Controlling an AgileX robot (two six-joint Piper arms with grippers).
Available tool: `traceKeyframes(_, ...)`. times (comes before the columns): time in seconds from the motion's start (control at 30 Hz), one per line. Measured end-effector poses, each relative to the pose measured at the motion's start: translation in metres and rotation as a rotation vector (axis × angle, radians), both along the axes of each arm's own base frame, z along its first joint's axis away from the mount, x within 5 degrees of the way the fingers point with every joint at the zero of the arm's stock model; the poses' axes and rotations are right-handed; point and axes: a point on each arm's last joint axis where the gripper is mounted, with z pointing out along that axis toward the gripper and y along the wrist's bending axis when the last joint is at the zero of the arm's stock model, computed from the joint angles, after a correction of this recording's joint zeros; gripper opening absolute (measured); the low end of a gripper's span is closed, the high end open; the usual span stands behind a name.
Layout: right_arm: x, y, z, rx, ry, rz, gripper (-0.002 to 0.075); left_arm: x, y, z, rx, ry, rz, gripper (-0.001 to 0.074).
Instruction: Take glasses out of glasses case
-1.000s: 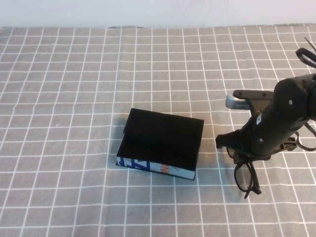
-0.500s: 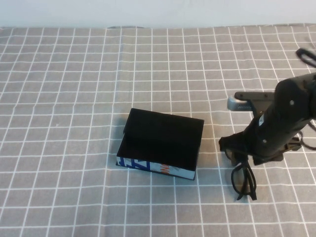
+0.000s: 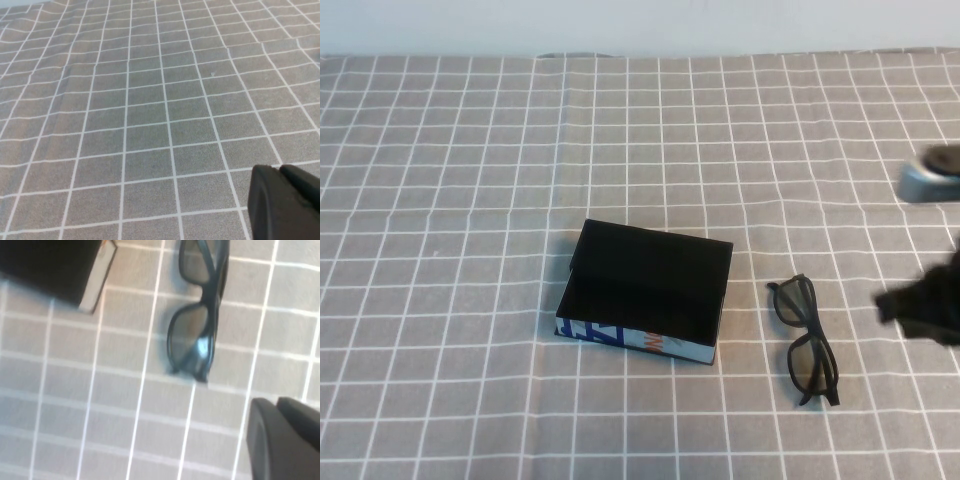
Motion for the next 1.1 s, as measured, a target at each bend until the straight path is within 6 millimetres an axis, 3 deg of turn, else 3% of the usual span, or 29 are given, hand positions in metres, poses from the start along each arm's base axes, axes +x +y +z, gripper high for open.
traceKeyframes(0.27, -0.075, -0.028, 0.023, 0.093, -0.047, 0.016, -0.0015, 0.0, 0.0, 0.0, 0.0, 0.0, 0.0, -0.0004)
traceKeyframes(0.37, -0.091, -0.035, 0.03, 0.097, -0.079, 0.021, -0.0016, 0.0, 0.0, 0.0, 0.0, 0.0, 0.0, -0.0004)
traceKeyframes(0.5, -0.096, -0.043, 0.031, 0.098, -0.2, 0.018, -0.0016, 0.0, 0.0, 0.0, 0.0, 0.0, 0.0, -0.0004)
traceKeyframes(0.6, -0.093, -0.052, 0.016, 0.091, -0.334, -0.03, -0.0016, 0.0, 0.0, 0.0, 0.0, 0.0, 0.0, -0.0004)
traceKeyframes(0.73, -0.092, -0.074, -0.019, 0.108, -0.588, -0.183, -0.0016, 0.0, 0.0, 0.0, 0.0, 0.0, 0.0, -0.0004)
traceKeyframes(0.97, -0.122, -0.096, -0.093, 0.133, -0.977, -0.331, -0.0016, 0.0, 0.0, 0.0, 0.0, 0.0, 0.0, -0.0004)
traceKeyframes(1.1, -0.135, -0.097, -0.107, 0.149, -1.053, -0.343, -0.0016, 0.0, 0.0, 0.0, 0.0, 0.0, 0.0, -0.0004)
